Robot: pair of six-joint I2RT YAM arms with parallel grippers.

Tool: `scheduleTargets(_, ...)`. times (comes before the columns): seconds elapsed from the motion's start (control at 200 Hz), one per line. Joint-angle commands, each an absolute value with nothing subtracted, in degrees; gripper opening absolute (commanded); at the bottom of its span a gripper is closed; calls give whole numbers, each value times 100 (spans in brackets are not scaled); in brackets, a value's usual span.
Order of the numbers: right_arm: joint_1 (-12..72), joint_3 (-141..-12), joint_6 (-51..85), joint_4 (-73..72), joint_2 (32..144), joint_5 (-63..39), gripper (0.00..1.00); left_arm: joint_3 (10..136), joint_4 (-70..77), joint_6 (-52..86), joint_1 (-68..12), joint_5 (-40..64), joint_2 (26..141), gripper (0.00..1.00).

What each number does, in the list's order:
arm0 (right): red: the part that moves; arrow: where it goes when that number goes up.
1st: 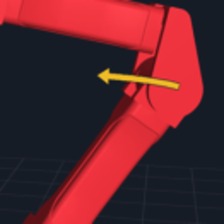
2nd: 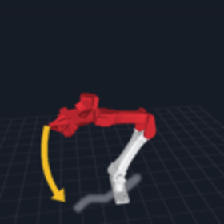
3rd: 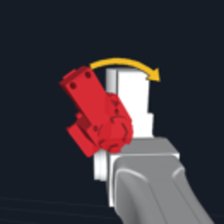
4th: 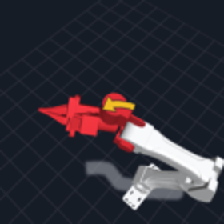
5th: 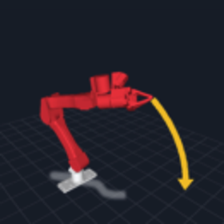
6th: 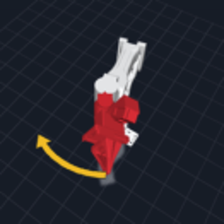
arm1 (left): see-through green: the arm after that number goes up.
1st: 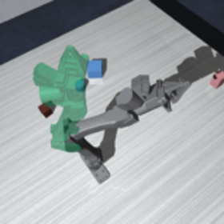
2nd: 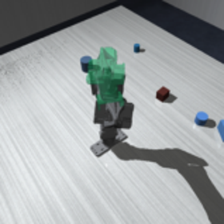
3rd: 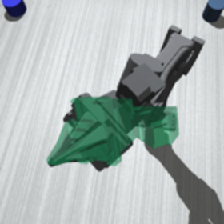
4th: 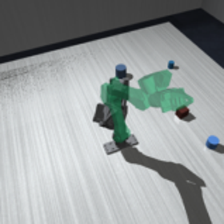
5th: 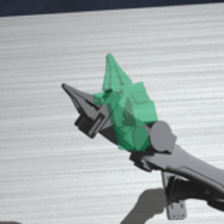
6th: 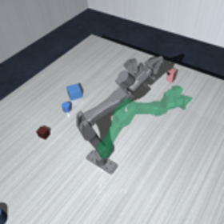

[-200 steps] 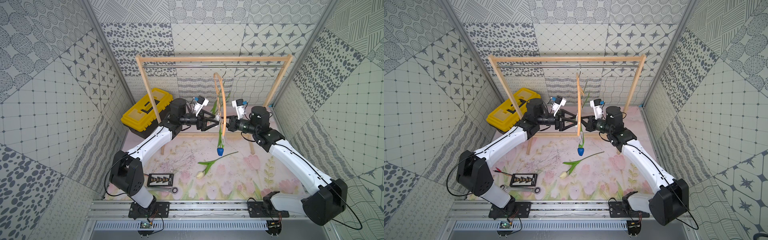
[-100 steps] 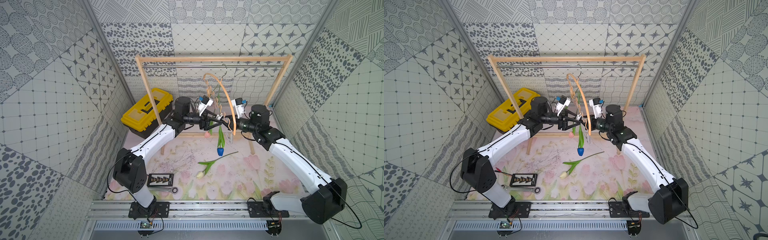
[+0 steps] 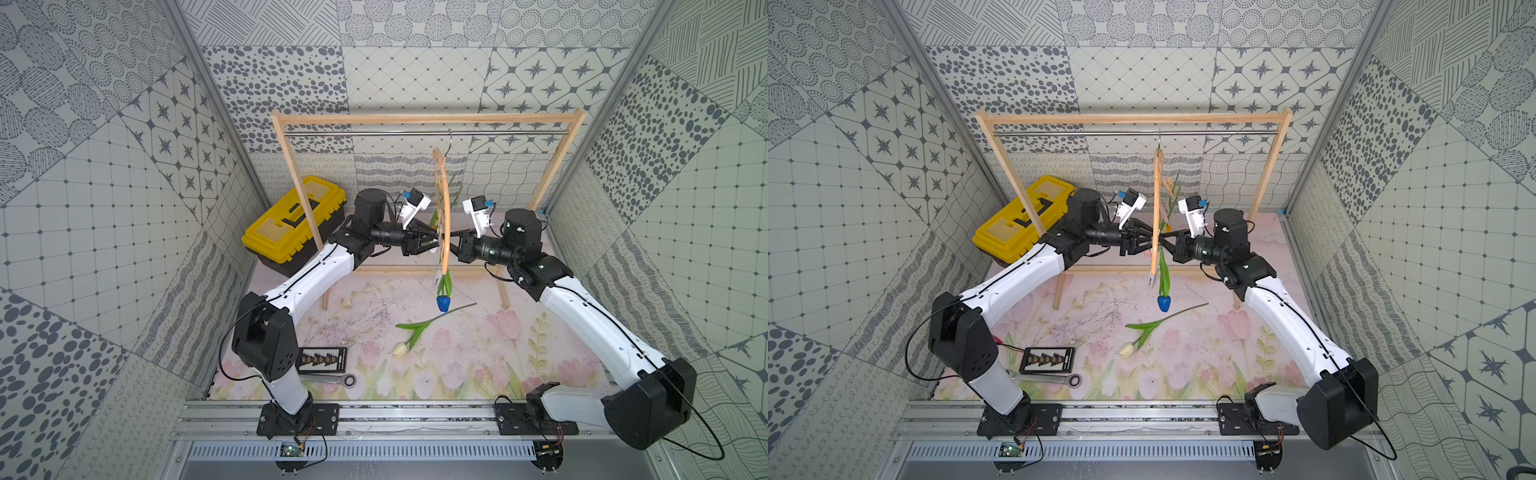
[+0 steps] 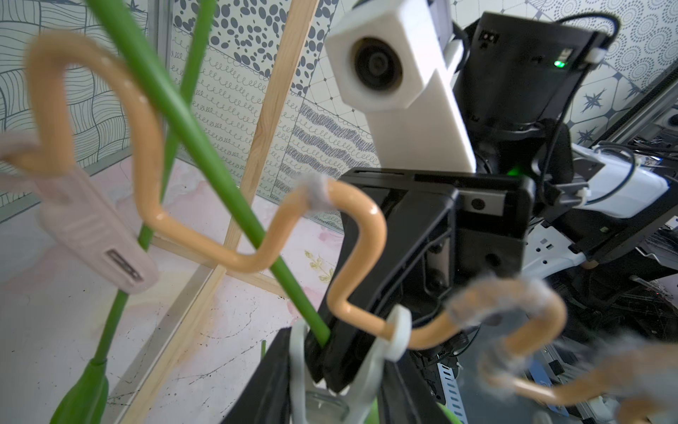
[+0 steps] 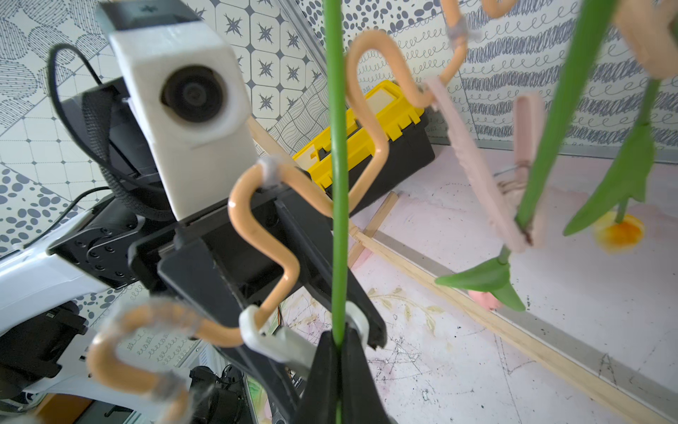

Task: Dry the flowers on a clothes hanger
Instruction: Open the clamp at the hanger.

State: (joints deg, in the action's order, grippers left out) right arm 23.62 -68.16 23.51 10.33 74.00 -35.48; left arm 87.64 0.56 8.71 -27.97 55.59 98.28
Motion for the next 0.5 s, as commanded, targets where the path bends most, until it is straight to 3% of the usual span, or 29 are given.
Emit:
scheduleTargets(0.0,2443,-6979,2390,1015,7439,-3497,0,8860,306,873,-2846,5657,9864,32)
scheduleTargets(0.11,2444,-6987,2386,1020,7453,-3490,0,8810,427,995,-2848,5695,9871,24)
scheduleTargets(0.495,2215,-6815,2550,916,7009,-3042,0,8290,1392,1738,-2848,5520,9776,11)
